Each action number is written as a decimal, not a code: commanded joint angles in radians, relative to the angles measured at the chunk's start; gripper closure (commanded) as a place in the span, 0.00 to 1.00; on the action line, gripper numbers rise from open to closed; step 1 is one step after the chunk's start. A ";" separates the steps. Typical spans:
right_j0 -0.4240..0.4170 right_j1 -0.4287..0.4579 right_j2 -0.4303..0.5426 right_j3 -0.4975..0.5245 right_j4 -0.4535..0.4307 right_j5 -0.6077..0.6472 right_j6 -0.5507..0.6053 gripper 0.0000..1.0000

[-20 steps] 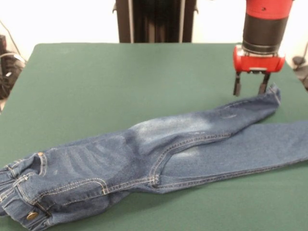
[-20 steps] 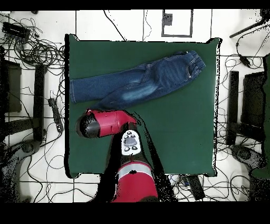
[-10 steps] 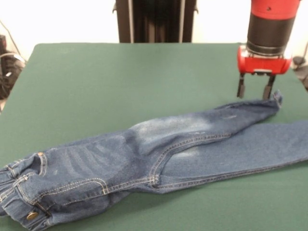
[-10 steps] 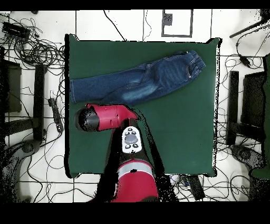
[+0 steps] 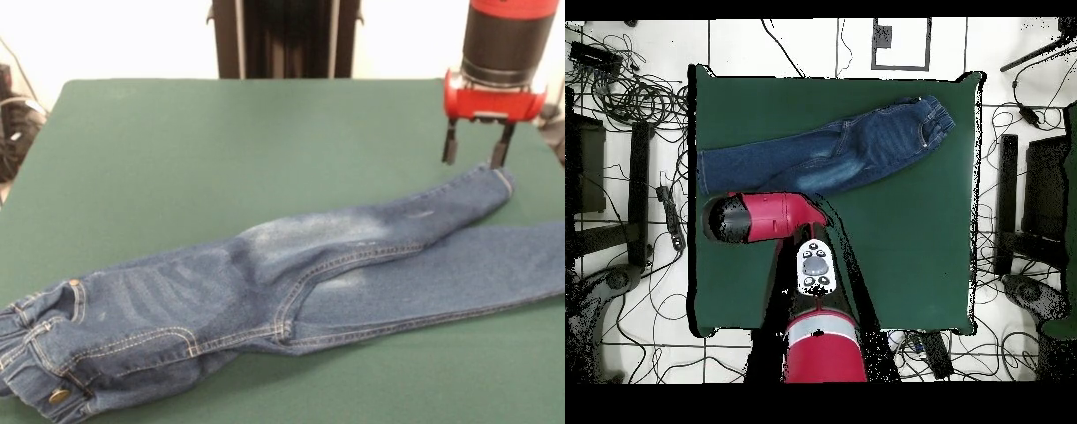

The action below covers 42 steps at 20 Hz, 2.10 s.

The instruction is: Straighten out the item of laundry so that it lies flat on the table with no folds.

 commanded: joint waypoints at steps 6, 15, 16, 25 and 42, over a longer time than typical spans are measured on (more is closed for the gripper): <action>0.010 0.002 0.111 -0.020 0.091 0.127 0.104 0.00; 0.041 0.052 0.097 -0.047 0.094 0.067 0.117 0.00; 0.043 0.055 0.096 -0.047 0.092 0.064 0.119 0.00; 0.058 0.087 0.082 -0.057 0.080 0.039 0.120 0.00; 0.081 0.135 0.055 -0.055 0.049 -0.006 0.122 0.00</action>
